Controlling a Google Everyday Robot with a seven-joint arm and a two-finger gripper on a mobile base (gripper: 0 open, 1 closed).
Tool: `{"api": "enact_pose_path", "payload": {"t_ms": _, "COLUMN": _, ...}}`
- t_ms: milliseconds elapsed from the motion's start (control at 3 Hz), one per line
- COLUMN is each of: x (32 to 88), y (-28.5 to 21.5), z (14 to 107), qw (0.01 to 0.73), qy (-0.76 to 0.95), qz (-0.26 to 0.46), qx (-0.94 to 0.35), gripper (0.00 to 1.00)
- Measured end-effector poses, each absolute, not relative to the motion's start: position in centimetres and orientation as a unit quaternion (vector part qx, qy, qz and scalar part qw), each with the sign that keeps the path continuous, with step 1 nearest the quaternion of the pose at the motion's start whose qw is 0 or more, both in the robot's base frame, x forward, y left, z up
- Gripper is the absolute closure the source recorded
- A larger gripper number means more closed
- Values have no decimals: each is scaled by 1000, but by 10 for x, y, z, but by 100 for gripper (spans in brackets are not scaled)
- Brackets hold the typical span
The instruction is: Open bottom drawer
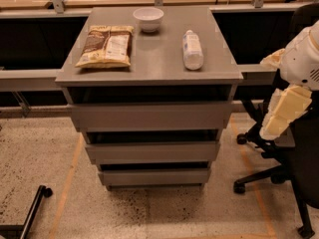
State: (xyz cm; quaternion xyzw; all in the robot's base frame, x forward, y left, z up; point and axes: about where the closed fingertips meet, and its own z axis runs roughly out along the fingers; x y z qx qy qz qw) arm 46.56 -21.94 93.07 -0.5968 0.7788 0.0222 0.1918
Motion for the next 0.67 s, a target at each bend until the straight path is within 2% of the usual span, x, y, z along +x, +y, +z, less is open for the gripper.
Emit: {"api": "enact_pose_path", "payload": {"t_ms": 667, "x": 494, "y": -220, "z": 867, "qw": 203, "qy": 746, "qz": 69, "qx": -630, "gripper": 0}}
